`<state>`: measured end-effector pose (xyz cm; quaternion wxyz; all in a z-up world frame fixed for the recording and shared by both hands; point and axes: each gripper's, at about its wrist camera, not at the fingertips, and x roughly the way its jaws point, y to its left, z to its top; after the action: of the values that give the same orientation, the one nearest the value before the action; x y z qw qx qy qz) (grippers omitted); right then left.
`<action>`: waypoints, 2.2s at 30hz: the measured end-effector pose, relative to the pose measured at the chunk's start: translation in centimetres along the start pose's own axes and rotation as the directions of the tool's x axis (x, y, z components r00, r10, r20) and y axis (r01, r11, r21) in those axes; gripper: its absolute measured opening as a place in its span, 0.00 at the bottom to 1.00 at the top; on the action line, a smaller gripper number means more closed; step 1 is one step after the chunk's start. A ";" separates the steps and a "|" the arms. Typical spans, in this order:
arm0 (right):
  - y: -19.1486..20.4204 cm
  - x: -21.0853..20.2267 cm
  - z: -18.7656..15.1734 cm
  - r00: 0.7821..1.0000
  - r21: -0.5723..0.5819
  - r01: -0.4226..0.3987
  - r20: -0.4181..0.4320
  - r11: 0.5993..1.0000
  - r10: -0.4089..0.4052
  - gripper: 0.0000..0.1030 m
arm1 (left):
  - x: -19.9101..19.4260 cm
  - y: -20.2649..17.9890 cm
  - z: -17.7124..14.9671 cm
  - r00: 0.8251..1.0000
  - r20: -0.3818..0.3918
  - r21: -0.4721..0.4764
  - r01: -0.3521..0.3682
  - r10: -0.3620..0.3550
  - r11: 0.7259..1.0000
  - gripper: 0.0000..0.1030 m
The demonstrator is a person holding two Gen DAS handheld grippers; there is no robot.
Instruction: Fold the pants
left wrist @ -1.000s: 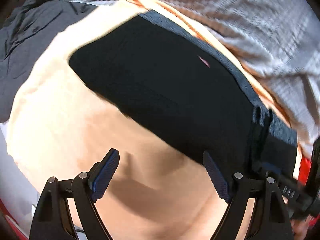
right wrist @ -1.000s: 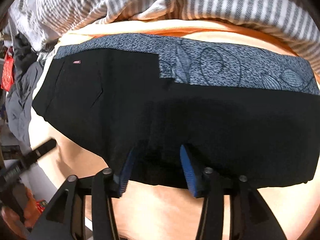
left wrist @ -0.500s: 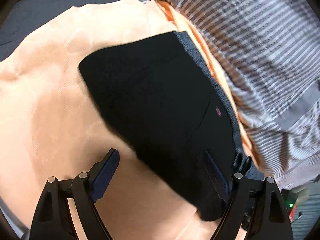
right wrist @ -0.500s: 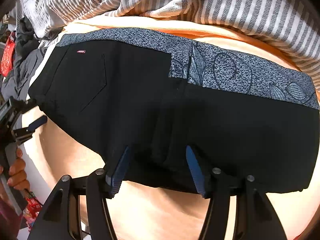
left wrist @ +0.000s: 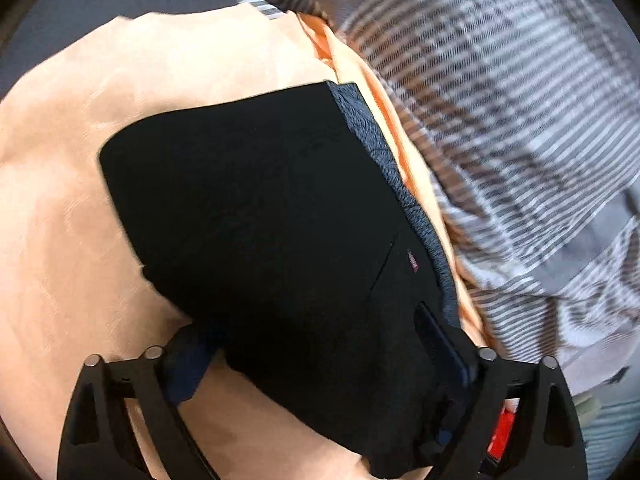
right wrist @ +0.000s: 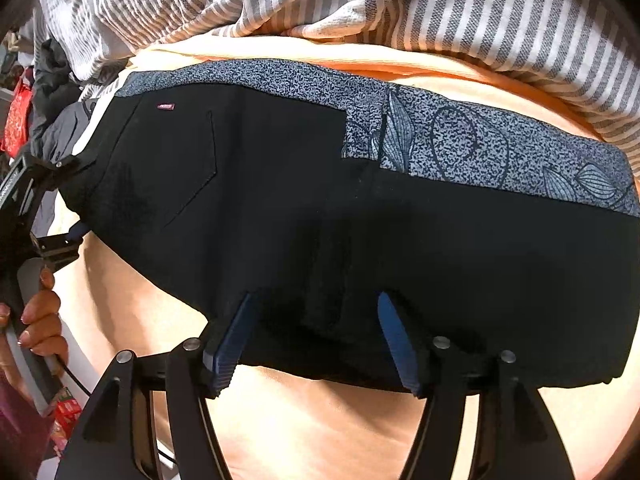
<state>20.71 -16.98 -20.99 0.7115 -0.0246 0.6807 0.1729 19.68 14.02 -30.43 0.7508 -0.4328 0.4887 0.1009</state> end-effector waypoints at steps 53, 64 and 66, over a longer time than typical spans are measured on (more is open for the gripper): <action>23.3 1.3 17.7 0.887 -0.366 -0.315 -0.441 0.876 0.134 0.20 | -2.1 -12.8 -4.9 0.871 0.311 0.538 -0.492 0.381 0.684 0.28; 6.9 -11.0 13.6 0.860 -0.112 -0.508 -0.114 0.854 0.497 0.20 | -4.4 -23.4 -11.5 0.914 0.346 0.725 -0.405 0.214 0.557 0.28; 4.1 -12.7 12.2 0.851 -0.077 -0.526 -0.054 0.847 0.523 0.20 | -4.5 -25.1 -13.2 0.924 0.332 0.757 -0.381 0.189 0.530 0.28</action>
<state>31.12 -12.56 -6.91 0.6249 0.1278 0.6639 0.3904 23.34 -9.82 -14.86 0.8842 0.0574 0.4624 0.0335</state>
